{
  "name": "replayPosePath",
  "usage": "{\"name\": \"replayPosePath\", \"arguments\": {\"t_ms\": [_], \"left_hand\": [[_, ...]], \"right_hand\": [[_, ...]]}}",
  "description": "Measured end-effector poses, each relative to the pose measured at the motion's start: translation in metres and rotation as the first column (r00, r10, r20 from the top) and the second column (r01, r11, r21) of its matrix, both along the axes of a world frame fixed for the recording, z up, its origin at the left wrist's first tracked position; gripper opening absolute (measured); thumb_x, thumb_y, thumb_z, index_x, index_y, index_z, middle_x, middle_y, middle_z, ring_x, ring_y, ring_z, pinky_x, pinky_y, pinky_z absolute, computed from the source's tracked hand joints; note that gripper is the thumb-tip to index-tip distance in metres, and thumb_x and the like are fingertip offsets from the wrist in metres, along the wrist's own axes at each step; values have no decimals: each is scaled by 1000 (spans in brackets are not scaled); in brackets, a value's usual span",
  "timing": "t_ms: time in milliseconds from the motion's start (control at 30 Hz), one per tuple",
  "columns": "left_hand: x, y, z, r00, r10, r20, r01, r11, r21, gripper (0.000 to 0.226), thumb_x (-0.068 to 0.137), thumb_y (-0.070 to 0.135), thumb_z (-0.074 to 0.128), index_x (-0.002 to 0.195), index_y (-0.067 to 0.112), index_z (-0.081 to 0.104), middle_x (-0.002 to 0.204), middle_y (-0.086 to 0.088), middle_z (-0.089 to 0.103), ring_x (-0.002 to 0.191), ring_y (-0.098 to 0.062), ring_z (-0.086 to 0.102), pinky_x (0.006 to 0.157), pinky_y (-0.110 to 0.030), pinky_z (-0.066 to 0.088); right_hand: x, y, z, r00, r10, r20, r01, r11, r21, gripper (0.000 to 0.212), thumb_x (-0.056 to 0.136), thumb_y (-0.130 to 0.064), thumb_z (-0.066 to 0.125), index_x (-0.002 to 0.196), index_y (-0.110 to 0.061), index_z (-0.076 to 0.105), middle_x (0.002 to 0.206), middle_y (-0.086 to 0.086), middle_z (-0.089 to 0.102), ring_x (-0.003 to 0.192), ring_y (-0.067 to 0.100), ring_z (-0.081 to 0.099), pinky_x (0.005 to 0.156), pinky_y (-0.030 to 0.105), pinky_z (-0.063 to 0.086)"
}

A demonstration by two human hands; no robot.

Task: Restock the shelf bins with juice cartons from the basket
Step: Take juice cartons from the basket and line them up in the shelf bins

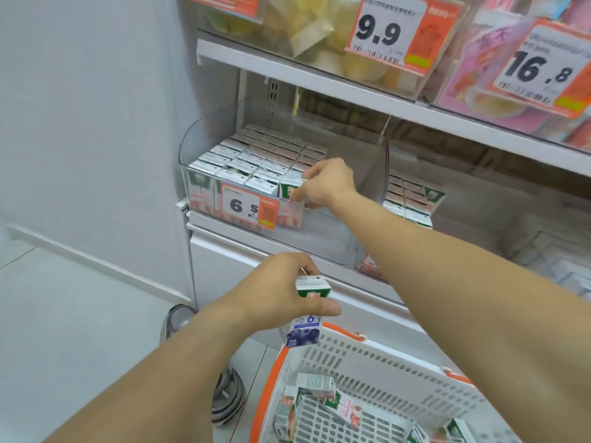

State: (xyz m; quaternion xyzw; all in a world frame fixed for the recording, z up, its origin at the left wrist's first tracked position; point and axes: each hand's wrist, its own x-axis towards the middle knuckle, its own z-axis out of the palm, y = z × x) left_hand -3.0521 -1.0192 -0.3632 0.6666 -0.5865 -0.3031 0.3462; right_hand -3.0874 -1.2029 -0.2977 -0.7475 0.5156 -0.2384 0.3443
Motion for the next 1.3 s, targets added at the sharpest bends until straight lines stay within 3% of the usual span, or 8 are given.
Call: {"name": "replayPosePath", "arguments": {"t_ms": [100, 267, 400, 500, 800, 1000, 1133, 1300], "left_hand": [[-6, -2, -1, 1000, -9, -13, 9, 1000, 26, 60, 59, 56, 88, 103, 31, 55, 91, 12, 63, 70, 1, 60, 53, -11, 45], [-20, -8, -4, 997, -53, -60, 55, 998, 35, 59, 55, 47, 94, 93, 31, 51, 94, 8, 69, 67, -4, 62, 57, -23, 49], [-40, -18, 3, 978, -47, -204, 36, 998, -54, 55, 53, 53, 90, 86, 28, 55, 81, -2, 76, 60, -13, 67, 54, -34, 53], [-73, -31, 4, 942, -42, -332, 5, 994, -113, 51, 58, 59, 83, 87, 25, 57, 83, -2, 77, 66, -19, 71, 59, -38, 56], [-206, -78, 10, 952, -134, -274, 50, 955, -294, 36, 86, 66, 50, 103, 34, 57, 88, 1, 72, 70, -6, 63, 67, -24, 51], [-257, -125, 13, 994, -28, 107, 91, 753, -652, 34, 93, 12, 62, 126, 4, 55, 123, -9, 57, 115, -16, 51, 101, -17, 35], [-275, -151, -2, 956, 9, 294, 187, 752, -632, 45, 91, 23, 68, 131, 6, 55, 123, -9, 61, 116, -24, 53, 101, -31, 35], [-279, -161, -17, 911, 120, 395, 226, 656, -720, 15, 93, 24, 65, 106, 18, 67, 92, 6, 69, 87, -19, 61, 82, -27, 24]], "right_hand": [[-4, 1, -2, 999, 18, 30, -18, 1000, -5, 45, 66, -8, 90, 106, -9, 69, 108, 7, 65, 67, 14, 66, 71, 40, 63], [-63, 34, 24, 965, 257, 46, -235, 931, -279, 15, 81, -9, 72, 90, -20, 70, 83, -2, 72, 78, 17, 70, 79, 35, 60], [-154, 65, 30, 825, 554, -112, -562, 825, -58, 33, 80, 3, 66, 99, -23, 72, 88, -4, 73, 81, 14, 72, 71, 27, 58], [-214, 71, 18, 767, 599, -229, -599, 797, 79, 56, 77, 5, 70, 121, -28, 63, 106, -2, 67, 89, 13, 68, 75, 27, 56], [-355, 76, -29, 926, 159, 343, -146, 987, -63, 46, 61, -19, 90, 101, -29, 71, 95, -9, 69, 76, 16, 70, 75, 28, 58], [-456, 60, -5, 698, -74, 712, 237, 962, -133, 42, 69, -19, 86, 106, -22, 67, 106, 9, 73, 89, 25, 72, 75, 39, 60], [-506, 42, 7, 709, -208, 674, 543, 772, -332, 41, 77, -10, 83, 111, -20, 62, 109, 13, 72, 95, 24, 73, 82, 37, 60], [-541, -3, 5, 799, -440, 410, 596, 674, -438, 38, 82, -6, 78, 112, -23, 61, 108, -3, 70, 94, 7, 72, 82, 32, 61]]}}
